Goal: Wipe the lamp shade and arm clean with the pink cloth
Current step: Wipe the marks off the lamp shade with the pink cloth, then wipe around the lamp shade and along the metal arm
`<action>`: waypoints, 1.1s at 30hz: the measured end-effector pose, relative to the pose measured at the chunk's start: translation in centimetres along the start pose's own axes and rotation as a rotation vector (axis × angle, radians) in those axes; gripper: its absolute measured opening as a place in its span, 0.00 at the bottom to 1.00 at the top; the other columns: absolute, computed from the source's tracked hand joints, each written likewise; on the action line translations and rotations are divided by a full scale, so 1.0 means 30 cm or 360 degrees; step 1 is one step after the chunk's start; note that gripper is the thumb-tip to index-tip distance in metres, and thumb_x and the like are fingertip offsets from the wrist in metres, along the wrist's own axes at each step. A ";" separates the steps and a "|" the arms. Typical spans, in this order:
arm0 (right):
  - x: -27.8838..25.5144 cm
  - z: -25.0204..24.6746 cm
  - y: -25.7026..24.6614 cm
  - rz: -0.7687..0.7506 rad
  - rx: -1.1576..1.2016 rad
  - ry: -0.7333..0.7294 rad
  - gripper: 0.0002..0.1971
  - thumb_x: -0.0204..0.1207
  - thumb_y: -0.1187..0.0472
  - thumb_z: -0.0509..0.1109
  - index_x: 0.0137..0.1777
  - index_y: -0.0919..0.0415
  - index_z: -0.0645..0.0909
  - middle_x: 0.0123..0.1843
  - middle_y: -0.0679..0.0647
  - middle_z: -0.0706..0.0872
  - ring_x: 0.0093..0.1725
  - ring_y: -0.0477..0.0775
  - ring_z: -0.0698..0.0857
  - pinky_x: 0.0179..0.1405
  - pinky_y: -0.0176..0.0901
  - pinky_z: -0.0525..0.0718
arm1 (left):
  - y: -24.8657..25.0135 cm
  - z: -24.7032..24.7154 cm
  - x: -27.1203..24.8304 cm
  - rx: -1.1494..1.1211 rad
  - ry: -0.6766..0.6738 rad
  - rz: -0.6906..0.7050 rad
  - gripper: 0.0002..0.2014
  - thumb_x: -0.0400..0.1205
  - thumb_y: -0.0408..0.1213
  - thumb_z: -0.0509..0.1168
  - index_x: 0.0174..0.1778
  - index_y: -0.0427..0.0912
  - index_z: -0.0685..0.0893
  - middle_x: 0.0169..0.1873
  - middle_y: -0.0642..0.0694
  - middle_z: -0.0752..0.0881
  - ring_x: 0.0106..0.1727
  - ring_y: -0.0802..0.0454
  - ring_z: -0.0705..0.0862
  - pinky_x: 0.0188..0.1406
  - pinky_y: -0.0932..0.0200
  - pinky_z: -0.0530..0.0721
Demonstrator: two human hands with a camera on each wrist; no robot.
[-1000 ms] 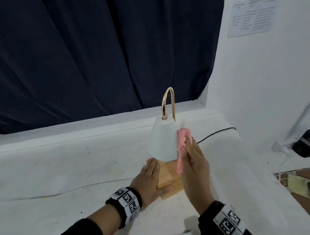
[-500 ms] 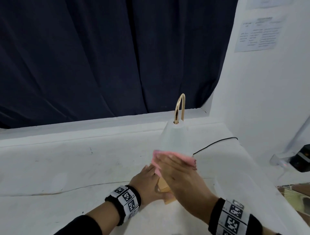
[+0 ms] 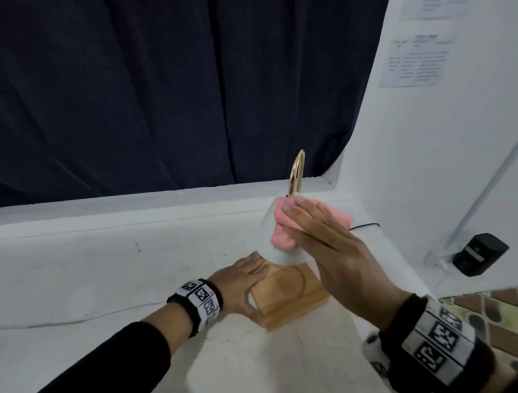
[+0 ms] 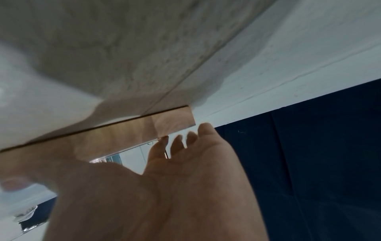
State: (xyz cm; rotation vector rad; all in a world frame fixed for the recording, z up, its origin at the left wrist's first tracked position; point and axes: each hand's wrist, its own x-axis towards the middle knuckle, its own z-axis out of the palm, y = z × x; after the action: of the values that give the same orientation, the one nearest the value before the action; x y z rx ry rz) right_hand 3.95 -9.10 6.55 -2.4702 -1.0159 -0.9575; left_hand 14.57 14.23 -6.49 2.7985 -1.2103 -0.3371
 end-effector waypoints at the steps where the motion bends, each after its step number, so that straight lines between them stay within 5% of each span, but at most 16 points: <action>1: 0.012 0.015 0.018 0.0014 -0.0031 -0.0039 0.37 0.72 0.89 0.57 0.81 0.68 0.73 0.86 0.60 0.69 0.88 0.60 0.64 0.86 0.63 0.67 | 0.014 -0.017 0.002 -0.0021 -0.0062 -0.0026 0.69 0.58 0.81 0.64 0.89 0.43 0.51 0.88 0.44 0.53 0.89 0.44 0.47 0.80 0.62 0.34; 4: 0.005 0.078 0.027 -0.0003 -0.0019 -0.0126 0.37 0.73 0.86 0.54 0.83 0.69 0.71 0.88 0.62 0.66 0.89 0.60 0.61 0.87 0.62 0.65 | 0.036 -0.039 0.000 -0.0033 -0.0094 -0.0015 0.67 0.61 0.75 0.66 0.89 0.40 0.49 0.89 0.43 0.50 0.89 0.45 0.47 0.75 0.67 0.36; 6: -0.038 0.123 0.019 -0.0051 -0.0005 -0.0186 0.29 0.83 0.79 0.52 0.84 0.67 0.69 0.88 0.62 0.65 0.90 0.58 0.60 0.89 0.59 0.62 | 0.048 -0.039 -0.001 -0.0095 -0.0063 -0.0029 0.65 0.60 0.77 0.67 0.88 0.42 0.54 0.88 0.45 0.55 0.87 0.47 0.57 0.78 0.68 0.50; 8: -0.092 0.156 0.007 -0.0062 0.0084 -0.0257 0.27 0.85 0.75 0.53 0.84 0.65 0.70 0.88 0.60 0.65 0.90 0.55 0.59 0.90 0.53 0.57 | 0.061 -0.047 -0.002 -0.0163 -0.0031 -0.0096 0.53 0.67 0.69 0.75 0.84 0.46 0.65 0.81 0.48 0.67 0.76 0.50 0.72 0.66 0.70 0.67; 11: -0.147 0.166 0.000 -0.0097 0.0216 -0.0372 0.30 0.78 0.78 0.52 0.79 0.66 0.78 0.86 0.58 0.70 0.89 0.53 0.64 0.88 0.52 0.64 | 0.088 -0.070 -0.004 -0.0213 -0.0020 -0.0138 0.41 0.71 0.61 0.77 0.77 0.48 0.73 0.75 0.47 0.75 0.69 0.47 0.78 0.51 0.69 0.71; 13: -0.163 0.133 -0.008 -0.0094 0.0312 -0.0377 0.32 0.75 0.84 0.54 0.76 0.65 0.81 0.84 0.57 0.75 0.87 0.53 0.68 0.84 0.54 0.71 | 0.090 -0.056 0.003 -0.0192 0.0023 -0.0142 0.43 0.70 0.65 0.76 0.78 0.47 0.73 0.79 0.45 0.71 0.76 0.45 0.74 0.60 0.62 0.76; 16: -0.176 0.049 -0.011 0.0120 0.0460 -0.0166 0.30 0.76 0.87 0.60 0.72 0.64 0.84 0.79 0.55 0.80 0.81 0.53 0.77 0.78 0.51 0.79 | 0.094 -0.015 0.029 -0.0018 -0.0088 -0.0228 0.59 0.70 0.74 0.67 0.89 0.44 0.52 0.89 0.44 0.48 0.89 0.48 0.49 0.82 0.50 0.66; 20: -0.191 -0.029 0.040 0.0340 0.0298 0.0264 0.24 0.78 0.83 0.63 0.69 0.67 0.85 0.77 0.57 0.82 0.78 0.54 0.80 0.78 0.48 0.80 | 0.151 -0.015 0.065 0.0129 -0.0077 -0.0409 0.60 0.73 0.76 0.61 0.88 0.38 0.44 0.89 0.42 0.42 0.89 0.48 0.45 0.81 0.46 0.68; 23: -0.180 -0.059 0.101 0.0449 0.0191 0.0365 0.23 0.80 0.84 0.66 0.71 0.68 0.84 0.78 0.58 0.81 0.77 0.56 0.82 0.74 0.56 0.83 | 0.227 -0.039 0.100 0.0244 -0.0103 -0.0569 0.61 0.73 0.77 0.60 0.87 0.33 0.46 0.88 0.36 0.47 0.88 0.42 0.54 0.74 0.45 0.72; 27: -0.152 -0.098 0.145 0.0561 0.0088 0.0449 0.22 0.79 0.83 0.69 0.68 0.66 0.86 0.75 0.55 0.84 0.74 0.55 0.85 0.70 0.55 0.87 | 0.330 -0.064 0.154 0.0249 -0.0111 -0.0724 0.58 0.75 0.76 0.58 0.84 0.27 0.58 0.84 0.26 0.61 0.82 0.34 0.66 0.74 0.45 0.70; 30: -0.136 -0.111 0.147 0.0622 0.0145 0.0502 0.20 0.80 0.82 0.67 0.65 0.64 0.89 0.71 0.41 0.84 0.71 0.40 0.84 0.69 0.36 0.84 | 0.390 -0.102 0.186 0.0194 -0.0058 -0.0627 0.36 0.79 0.73 0.58 0.63 0.42 0.82 0.66 0.35 0.84 0.68 0.37 0.81 0.57 0.51 0.76; 33: -0.143 -0.112 0.162 0.0809 0.0166 0.0515 0.17 0.85 0.76 0.64 0.64 0.61 0.90 0.69 0.43 0.88 0.63 0.44 0.89 0.64 0.33 0.84 | 0.365 -0.111 0.195 0.0315 0.0003 -0.0525 0.32 0.78 0.73 0.58 0.54 0.45 0.83 0.54 0.42 0.89 0.55 0.42 0.86 0.48 0.53 0.78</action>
State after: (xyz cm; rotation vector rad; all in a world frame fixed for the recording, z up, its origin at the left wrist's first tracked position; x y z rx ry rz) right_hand 3.58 -16.37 5.96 -2.2206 -0.3017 -1.0444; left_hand 11.42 2.40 -2.56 3.1708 -0.8175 -0.2447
